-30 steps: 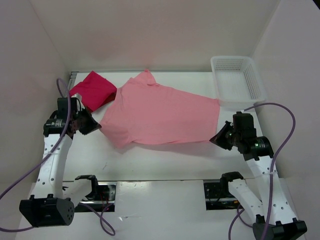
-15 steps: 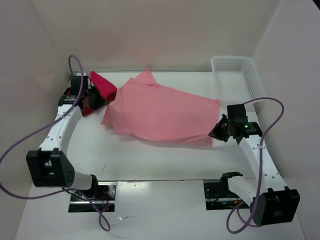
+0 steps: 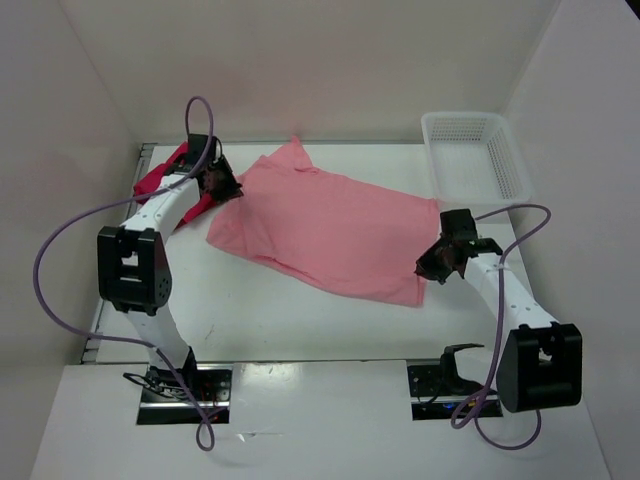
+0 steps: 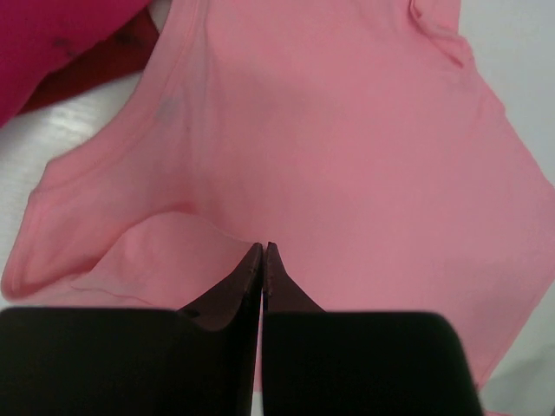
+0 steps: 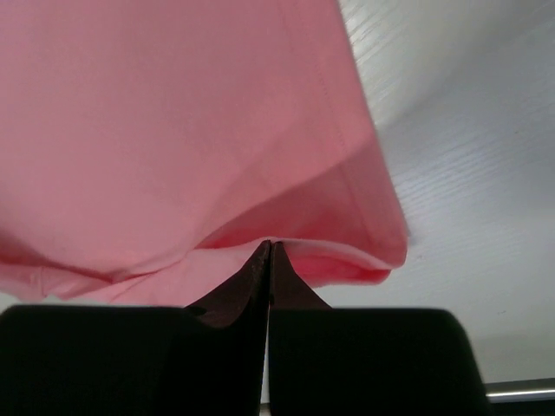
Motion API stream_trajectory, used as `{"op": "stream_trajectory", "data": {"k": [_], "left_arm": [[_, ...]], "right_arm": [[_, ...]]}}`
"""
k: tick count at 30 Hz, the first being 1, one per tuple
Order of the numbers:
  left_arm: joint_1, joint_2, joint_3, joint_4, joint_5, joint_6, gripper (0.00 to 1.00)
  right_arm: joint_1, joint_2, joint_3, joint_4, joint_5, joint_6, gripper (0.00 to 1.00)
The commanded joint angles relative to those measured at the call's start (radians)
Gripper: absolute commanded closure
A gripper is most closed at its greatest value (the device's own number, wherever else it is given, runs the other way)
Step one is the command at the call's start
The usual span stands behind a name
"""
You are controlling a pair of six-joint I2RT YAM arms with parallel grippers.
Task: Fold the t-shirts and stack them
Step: Fold the flattened tshirt in 1/3 of the way
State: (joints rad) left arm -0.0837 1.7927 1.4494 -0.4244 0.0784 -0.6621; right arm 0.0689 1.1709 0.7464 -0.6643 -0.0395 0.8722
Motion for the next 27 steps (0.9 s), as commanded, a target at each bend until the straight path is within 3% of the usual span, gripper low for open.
{"op": "stream_trajectory", "data": {"k": [1, 7, 19, 21, 24, 25, 27], "left_arm": [[-0.011, 0.057, 0.119, 0.05, -0.031, 0.001, 1.0], [-0.03, 0.186, 0.246, 0.035, -0.054, 0.03, 1.0], [-0.057, 0.307, 0.315, 0.058, -0.074, 0.05, 1.0], [-0.057, 0.318, 0.315, 0.071, -0.065, 0.05, 0.92], [-0.057, 0.289, 0.292, 0.098, -0.074, 0.05, 0.89], [-0.057, 0.289, 0.292, 0.098, -0.074, 0.05, 0.79], [-0.057, 0.248, 0.292, 0.088, -0.063, 0.07, 0.57]], "right_arm": [[-0.018, 0.033, 0.001, 0.071, 0.109, 0.034, 1.0], [-0.053, 0.131, 0.001, 0.123, 0.185, 0.044, 1.0], [-0.121, 0.228, 0.013, 0.242, 0.204, 0.044, 0.99], [-0.13, 0.237, 0.013, 0.242, 0.204, 0.044, 0.94], [-0.13, 0.216, 0.025, 0.255, 0.204, 0.044, 0.89], [-0.13, 0.216, 0.039, 0.255, 0.187, 0.03, 0.87], [-0.13, 0.179, 0.074, 0.22, 0.165, 0.015, 0.72]]}}
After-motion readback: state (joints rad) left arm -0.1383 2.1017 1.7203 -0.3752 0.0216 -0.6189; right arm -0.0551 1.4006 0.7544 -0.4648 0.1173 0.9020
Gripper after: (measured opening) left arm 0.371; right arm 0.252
